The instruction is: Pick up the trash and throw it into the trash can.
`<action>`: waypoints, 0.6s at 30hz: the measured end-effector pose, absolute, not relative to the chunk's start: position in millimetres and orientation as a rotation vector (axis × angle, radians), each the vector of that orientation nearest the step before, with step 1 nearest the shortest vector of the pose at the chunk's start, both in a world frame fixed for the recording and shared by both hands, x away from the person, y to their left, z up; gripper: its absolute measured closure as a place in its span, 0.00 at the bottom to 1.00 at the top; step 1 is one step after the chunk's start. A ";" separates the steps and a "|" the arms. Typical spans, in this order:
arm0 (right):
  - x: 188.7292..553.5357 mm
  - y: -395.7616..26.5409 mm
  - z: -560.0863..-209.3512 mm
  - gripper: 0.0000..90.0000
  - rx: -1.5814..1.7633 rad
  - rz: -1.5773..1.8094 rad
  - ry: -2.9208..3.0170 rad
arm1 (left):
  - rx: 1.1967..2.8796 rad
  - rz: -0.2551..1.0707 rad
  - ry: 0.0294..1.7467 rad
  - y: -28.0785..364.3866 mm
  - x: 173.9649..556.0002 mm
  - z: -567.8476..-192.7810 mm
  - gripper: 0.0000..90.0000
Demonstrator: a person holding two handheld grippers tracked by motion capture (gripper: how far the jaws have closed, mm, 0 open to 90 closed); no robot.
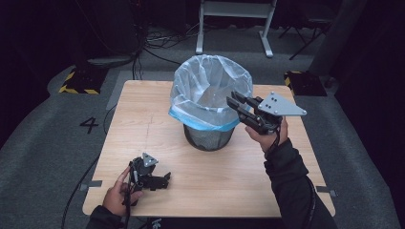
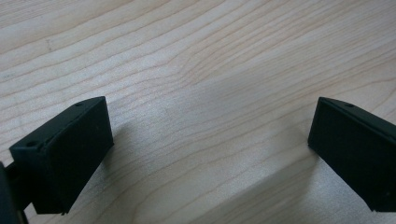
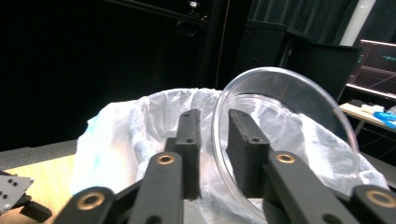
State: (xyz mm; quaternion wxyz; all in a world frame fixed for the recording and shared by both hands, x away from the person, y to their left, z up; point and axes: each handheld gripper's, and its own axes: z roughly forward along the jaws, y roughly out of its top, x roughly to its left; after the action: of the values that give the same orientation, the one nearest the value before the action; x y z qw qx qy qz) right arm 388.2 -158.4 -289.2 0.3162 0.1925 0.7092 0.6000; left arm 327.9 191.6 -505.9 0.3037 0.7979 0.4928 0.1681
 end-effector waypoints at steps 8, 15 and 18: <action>390.0 -155.6 -287.6 0.64 0.531 1.562 1.852 | 2.114 0.445 1.306 191.6 327.9 -505.9 0.00; 385.3 -156.9 -290.3 0.47 0.543 1.597 1.839 | 2.114 0.445 1.306 191.6 327.9 -505.9 0.00; 383.0 -158.9 -292.0 0.41 0.546 1.600 1.839 | 2.114 0.445 1.306 191.6 327.9 -505.9 0.00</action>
State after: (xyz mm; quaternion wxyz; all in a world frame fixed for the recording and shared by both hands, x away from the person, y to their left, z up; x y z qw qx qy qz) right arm 383.0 -158.9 -292.0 0.3162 0.2075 0.6984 0.6076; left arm 327.9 191.6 -505.9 0.3038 0.7979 0.4928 0.1680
